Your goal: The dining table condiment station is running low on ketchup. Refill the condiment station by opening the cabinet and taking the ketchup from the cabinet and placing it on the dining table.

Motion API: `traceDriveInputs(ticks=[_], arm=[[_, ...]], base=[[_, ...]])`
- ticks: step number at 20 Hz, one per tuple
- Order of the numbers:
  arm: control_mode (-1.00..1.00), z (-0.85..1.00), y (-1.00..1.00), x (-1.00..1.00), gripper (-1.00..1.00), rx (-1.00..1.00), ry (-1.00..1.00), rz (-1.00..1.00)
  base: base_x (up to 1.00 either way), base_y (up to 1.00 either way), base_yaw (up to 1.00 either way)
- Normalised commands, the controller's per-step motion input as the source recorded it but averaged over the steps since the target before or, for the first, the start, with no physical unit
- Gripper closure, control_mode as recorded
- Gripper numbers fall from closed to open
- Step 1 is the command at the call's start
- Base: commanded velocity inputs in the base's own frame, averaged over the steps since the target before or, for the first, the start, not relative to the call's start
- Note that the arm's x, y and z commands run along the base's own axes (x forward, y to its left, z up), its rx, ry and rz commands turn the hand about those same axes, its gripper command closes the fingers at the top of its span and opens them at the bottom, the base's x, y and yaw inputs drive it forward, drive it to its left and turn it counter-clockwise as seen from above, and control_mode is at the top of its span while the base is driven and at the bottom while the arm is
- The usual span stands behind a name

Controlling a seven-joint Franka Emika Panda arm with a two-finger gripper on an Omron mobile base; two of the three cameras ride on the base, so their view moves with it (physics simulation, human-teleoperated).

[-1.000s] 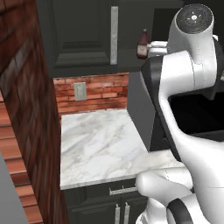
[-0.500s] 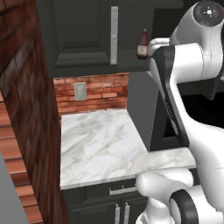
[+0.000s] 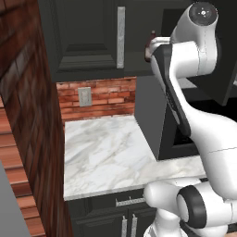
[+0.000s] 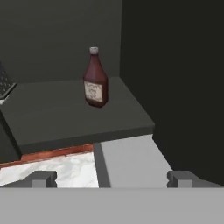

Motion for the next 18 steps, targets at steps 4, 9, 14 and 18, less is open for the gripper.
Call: traceDriveInputs(ticks=[4, 9, 14, 18], arm=[[-1.0, 0.0, -0.06, 0.62, -1.0, 0.0, 0.0, 0.0], [-1.0, 0.0, -0.1, 0.51, -1.0, 0.0, 0.0, 0.0], [-1.0, -0.01, -0.06, 0.45, -1.0, 0.0, 0.0, 0.0], [-1.0, -0.02, 0.0, 0.5, -1.0, 0.0, 0.0, 0.0]], base=[[0.0, 0.0, 0.0], [0.0, 0.0, 0.0], [0.0, 0.0, 0.0], [0.0, 0.0, 0.0]])
